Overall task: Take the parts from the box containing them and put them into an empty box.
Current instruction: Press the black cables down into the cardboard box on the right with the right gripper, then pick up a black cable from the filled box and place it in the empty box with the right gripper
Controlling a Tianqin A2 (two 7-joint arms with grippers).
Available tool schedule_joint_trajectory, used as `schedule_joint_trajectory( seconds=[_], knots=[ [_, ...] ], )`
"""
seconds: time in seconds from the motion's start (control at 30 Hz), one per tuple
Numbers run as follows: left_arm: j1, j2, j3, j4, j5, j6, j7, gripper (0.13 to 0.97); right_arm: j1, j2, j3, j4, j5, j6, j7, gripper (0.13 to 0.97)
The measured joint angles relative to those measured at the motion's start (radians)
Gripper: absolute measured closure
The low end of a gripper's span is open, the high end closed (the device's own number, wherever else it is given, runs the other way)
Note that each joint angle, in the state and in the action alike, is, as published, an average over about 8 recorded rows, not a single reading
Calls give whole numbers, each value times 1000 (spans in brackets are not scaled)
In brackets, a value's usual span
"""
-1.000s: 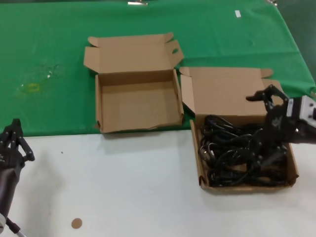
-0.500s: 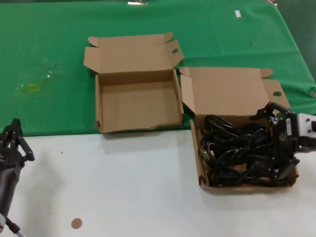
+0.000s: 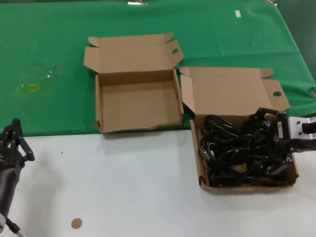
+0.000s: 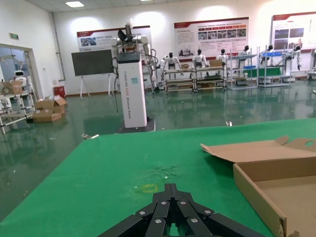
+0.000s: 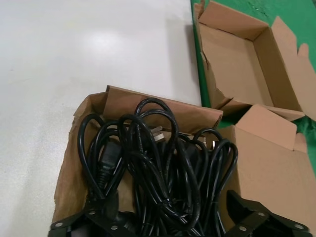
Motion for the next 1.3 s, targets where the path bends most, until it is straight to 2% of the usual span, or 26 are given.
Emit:
schedule_joint_trajectory(
  seconds=[0.2,0.33,0.6,0.63,0.9,1.2,1.3],
  knots=[
    [0,0,0,0,0,0,0,953,-1,-14,7,-9,-9,-16,-14,364],
    [0,0,0,0,0,0,0,953,-3,-21,10,-14,-15,-25,-23,364],
    [0,0,0,0,0,0,0,953,-7,-32,12,-31,-30,-34,-43,579],
    [0,0,0,0,0,0,0,953,-7,-34,12,-33,-32,-34,-45,579],
    [0,0,0,0,0,0,0,953,-3,-46,15,-44,-49,-31,-55,768],
    [0,0,0,0,0,0,0,953,-1,-31,23,-12,-54,-56,-34,877],
    [0,0,0,0,0,0,0,953,0,-18,27,13,-52,-72,-20,877]
  ],
)
